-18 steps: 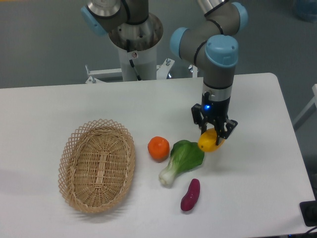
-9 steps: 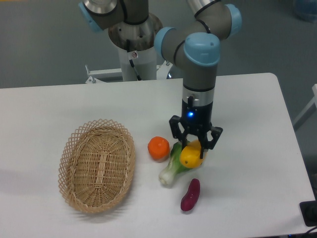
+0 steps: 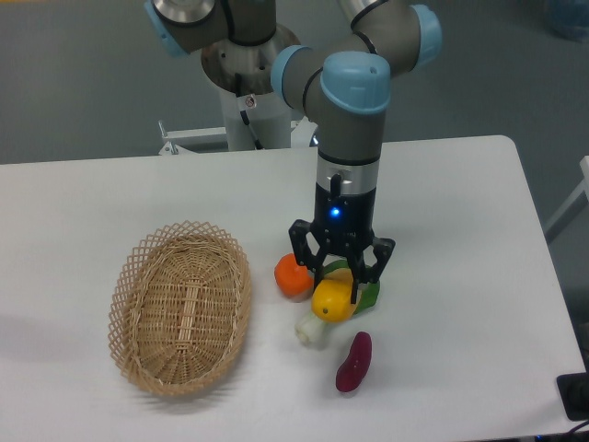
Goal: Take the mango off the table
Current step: 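Lift the mango and carry it toward the wicker basket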
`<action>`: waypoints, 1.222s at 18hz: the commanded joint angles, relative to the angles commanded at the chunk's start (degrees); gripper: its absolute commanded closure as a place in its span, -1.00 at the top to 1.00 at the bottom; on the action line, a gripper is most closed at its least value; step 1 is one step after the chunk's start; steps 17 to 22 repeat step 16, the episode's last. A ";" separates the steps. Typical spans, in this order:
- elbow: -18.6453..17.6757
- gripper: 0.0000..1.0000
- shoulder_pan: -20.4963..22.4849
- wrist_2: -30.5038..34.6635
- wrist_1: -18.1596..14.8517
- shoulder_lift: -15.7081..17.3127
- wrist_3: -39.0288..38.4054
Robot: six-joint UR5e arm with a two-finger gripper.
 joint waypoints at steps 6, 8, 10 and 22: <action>-0.52 -0.04 0.44 -1.76 -0.09 0.52 0.09; -0.53 -0.04 0.53 -1.85 -0.09 0.70 0.09; -0.53 -0.04 0.62 -1.85 0.00 0.62 0.18; -0.18 -0.04 0.62 -1.94 0.00 0.70 0.35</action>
